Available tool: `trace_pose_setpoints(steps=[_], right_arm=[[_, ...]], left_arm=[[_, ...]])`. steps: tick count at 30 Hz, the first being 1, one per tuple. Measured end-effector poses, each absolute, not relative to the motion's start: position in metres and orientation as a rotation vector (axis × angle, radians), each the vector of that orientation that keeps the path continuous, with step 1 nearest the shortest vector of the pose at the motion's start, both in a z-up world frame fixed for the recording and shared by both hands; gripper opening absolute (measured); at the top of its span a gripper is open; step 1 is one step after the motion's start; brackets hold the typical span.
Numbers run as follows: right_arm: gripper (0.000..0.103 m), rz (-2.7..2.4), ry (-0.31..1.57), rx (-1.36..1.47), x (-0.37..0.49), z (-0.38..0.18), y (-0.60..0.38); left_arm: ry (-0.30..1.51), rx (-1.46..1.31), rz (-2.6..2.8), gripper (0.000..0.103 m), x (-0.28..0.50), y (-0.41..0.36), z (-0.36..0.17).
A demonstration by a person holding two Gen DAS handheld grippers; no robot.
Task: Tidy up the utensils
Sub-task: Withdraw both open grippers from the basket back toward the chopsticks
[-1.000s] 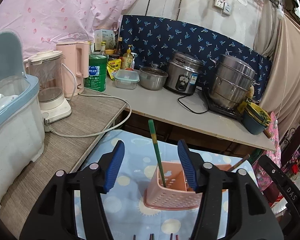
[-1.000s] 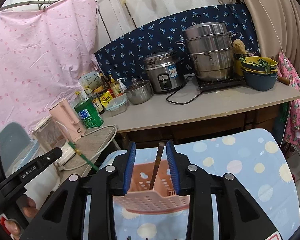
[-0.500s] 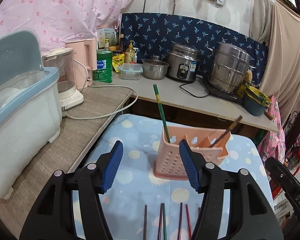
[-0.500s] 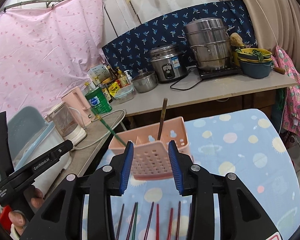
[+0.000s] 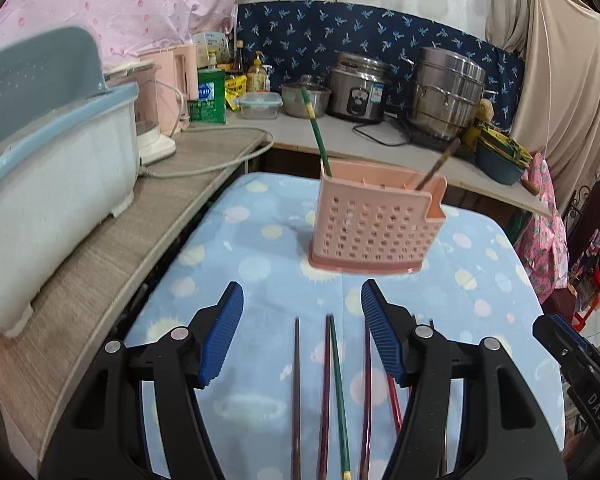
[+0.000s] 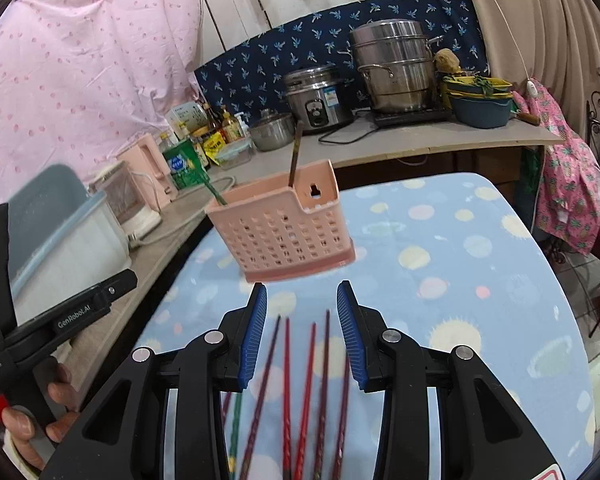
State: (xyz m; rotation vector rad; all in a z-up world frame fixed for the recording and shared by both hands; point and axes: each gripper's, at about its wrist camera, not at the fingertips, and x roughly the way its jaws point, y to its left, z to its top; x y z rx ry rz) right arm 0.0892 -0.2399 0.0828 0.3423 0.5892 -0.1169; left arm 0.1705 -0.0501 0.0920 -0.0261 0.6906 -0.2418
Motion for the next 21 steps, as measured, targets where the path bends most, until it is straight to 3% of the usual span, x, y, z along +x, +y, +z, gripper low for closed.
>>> trace_pose_setpoints(steps=[9,21], right_arm=[[0.036,-0.154,0.683,0.278,0.051,0.038,-0.224],[0.036,-0.178,0.764,0.248,0.028,-0.006,-0.210]], left_arm=[[0.784,-0.010,-0.241,0.059,0.140,-0.037,0.045],[0.839,0.023,-0.223,0.075,0.105,-0.026,-0.001]])
